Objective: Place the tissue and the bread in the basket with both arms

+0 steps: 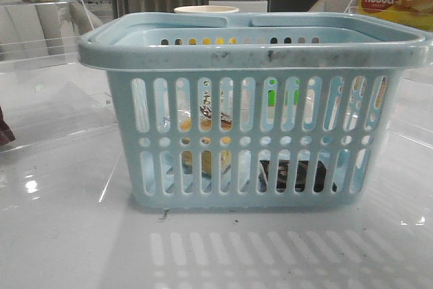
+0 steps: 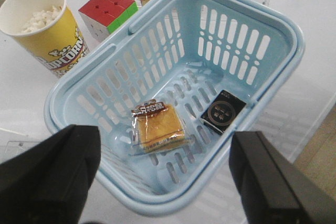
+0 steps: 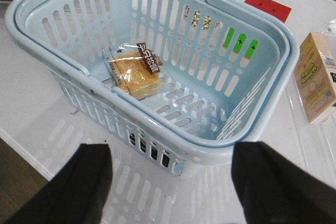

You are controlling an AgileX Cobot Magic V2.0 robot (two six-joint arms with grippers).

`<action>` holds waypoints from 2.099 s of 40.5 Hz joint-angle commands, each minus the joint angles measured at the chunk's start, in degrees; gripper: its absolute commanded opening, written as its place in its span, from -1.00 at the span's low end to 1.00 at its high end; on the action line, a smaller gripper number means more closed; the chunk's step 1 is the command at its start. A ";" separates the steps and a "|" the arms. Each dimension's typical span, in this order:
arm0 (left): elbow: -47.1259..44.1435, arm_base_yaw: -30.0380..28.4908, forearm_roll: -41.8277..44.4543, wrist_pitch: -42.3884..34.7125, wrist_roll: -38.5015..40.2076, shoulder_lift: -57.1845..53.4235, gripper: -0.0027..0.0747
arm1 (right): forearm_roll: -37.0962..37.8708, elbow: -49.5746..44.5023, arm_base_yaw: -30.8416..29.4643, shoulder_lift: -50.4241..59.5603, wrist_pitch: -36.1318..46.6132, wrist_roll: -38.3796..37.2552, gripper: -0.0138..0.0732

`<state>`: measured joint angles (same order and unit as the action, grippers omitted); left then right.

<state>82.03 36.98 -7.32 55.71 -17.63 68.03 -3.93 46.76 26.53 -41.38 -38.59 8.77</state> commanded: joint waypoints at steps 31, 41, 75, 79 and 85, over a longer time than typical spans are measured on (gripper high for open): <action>-34.61 0.27 10.59 -4.64 16.57 -37.20 0.52 | -0.06 1.48 -0.02 0.28 0.77 0.50 0.66; -35.20 0.27 10.70 -6.31 16.47 -37.20 0.29 | -0.06 1.48 -0.02 0.28 -1.86 0.50 0.39; -35.20 0.27 10.70 -7.15 16.47 -37.20 -0.70 | -0.06 1.48 -0.02 0.28 -2.18 0.50 -0.56; -35.20 0.27 10.70 -7.15 16.47 -37.20 -0.70 | -0.06 1.48 -0.02 0.28 -2.18 0.50 -0.56; -35.51 -0.01 10.71 -7.79 16.47 -38.17 -0.70 | -0.06 1.48 -0.02 0.28 -2.18 0.50 -0.56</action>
<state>45.16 36.98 3.27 52.98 -1.62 30.47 -3.93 46.76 26.53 -41.38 -44.61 8.87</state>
